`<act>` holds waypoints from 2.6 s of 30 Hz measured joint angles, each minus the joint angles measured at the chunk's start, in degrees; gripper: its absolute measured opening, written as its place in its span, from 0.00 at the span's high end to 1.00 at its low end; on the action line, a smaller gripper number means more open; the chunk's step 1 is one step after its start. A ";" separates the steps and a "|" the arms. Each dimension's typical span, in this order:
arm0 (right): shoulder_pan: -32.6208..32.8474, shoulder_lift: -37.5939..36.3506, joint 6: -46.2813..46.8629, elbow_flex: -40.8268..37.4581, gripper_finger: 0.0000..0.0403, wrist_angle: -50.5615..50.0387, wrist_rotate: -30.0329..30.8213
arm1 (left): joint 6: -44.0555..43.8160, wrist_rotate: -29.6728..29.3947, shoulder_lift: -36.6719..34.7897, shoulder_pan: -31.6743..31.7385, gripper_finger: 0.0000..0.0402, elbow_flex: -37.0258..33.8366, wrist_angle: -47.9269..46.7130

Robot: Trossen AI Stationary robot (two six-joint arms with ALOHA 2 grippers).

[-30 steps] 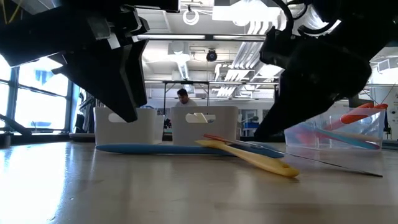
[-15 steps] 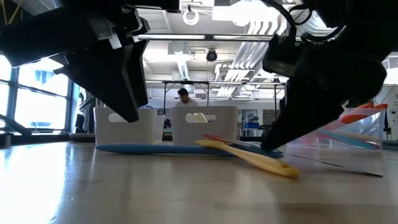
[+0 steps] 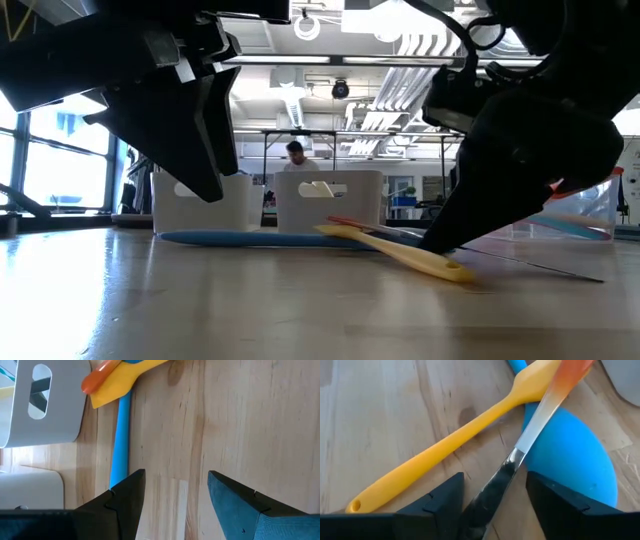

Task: Pick & Place Kitchen Items
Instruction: Put the orange table knife into the right white bin

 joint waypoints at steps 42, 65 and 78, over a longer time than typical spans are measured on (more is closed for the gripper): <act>1.49 -5.79 -5.43 -0.30 0.99 -0.91 5.77 | 11.64 -9.15 0.00 0.13 0.48 -0.07 6.76; 4.77 -5.97 -9.39 -0.19 0.99 2.43 7.41 | 32.00 -0.38 -0.02 8.04 0.48 -0.07 22.14; 7.52 -5.97 -12.71 -0.17 0.99 5.02 10.78 | 31.99 -0.08 -0.02 9.51 0.48 -0.07 24.20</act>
